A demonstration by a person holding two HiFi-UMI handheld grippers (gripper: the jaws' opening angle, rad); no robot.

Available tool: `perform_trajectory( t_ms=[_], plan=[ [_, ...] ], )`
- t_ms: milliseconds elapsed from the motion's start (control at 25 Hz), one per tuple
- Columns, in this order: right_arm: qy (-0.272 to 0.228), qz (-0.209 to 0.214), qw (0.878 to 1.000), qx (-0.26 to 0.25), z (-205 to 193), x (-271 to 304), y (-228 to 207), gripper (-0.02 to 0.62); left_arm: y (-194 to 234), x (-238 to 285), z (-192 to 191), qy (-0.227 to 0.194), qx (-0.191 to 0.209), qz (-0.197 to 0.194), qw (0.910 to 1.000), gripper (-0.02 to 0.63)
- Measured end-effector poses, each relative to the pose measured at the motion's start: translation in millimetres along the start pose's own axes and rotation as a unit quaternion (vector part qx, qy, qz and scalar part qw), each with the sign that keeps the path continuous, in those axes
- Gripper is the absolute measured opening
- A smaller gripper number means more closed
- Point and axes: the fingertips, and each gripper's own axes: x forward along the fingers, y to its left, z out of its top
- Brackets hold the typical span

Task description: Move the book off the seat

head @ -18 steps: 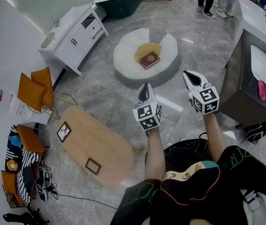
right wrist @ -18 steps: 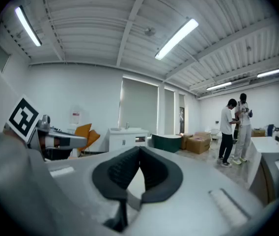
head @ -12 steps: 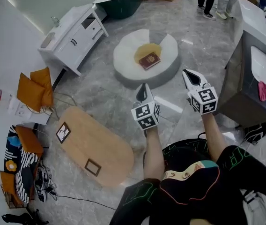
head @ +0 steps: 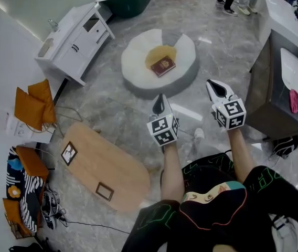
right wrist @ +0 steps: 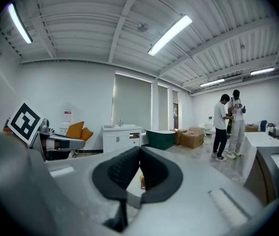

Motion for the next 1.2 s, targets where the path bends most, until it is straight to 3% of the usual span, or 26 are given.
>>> perform_trajectory(
  t_ms=[280,440,600,800,1080,1200],
  plan=[
    [0.021,0.023,0.999,0.030,-25.0,66.5,-26.6,0.003,12.0,60.7,-23.2,0.042,0.001,0.015,0.9990,0.011],
    [0.020,0.038,0.998,0.047,-23.4,122.9,-48.0,0.003,22.3,115.7,-18.2,0.058,0.005,0.026,0.9979,0.011],
    [0.015,0.045,0.997,0.054,-7.0,175.6,-74.3,0.003,34.0,166.7,4.6,0.057,0.012,0.051,0.9970,0.011],
    [0.004,0.034,0.997,0.068,14.0,228.0,-121.1,0.003,38.0,232.3,34.0,0.056,0.023,0.045,0.9972,0.011],
    [0.011,0.006,0.997,0.080,7.3,267.0,-203.5,0.003,12.7,309.1,36.3,0.056,0.018,0.028,0.9979,0.011],
    [0.019,0.015,0.997,0.074,2.5,287.6,-212.3,0.003,20.0,321.4,35.3,0.051,0.012,0.040,0.9978,0.011]
  ],
)
